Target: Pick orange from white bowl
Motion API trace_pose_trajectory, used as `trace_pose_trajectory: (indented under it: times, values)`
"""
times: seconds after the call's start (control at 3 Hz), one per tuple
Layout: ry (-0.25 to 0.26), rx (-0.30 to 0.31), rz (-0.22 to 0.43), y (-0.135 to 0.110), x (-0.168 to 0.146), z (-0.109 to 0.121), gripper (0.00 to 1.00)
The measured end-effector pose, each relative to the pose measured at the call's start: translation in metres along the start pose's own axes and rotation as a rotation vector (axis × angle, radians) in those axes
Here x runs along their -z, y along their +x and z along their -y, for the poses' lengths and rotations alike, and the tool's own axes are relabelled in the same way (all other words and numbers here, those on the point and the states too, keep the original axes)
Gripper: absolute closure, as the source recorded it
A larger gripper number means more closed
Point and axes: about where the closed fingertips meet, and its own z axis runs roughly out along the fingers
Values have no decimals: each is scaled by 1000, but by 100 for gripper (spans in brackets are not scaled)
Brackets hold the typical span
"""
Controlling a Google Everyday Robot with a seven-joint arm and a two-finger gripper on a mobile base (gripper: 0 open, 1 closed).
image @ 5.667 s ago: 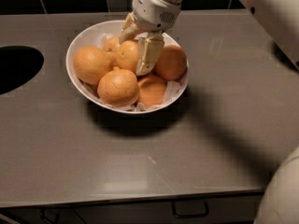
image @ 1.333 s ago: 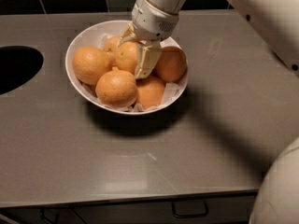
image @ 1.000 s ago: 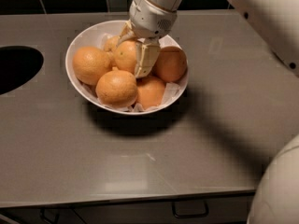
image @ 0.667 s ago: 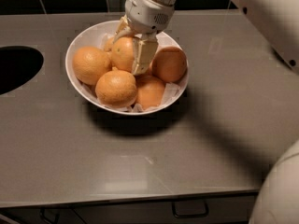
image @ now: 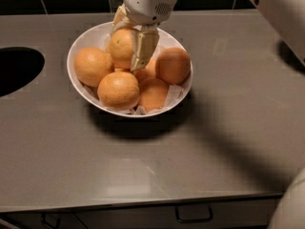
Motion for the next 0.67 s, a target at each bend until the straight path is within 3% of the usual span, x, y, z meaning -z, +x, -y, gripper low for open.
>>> trace_pose_trajectory:
  times: [0.67]
  values:
    - [54,34,-27,-8,31,-4,100]
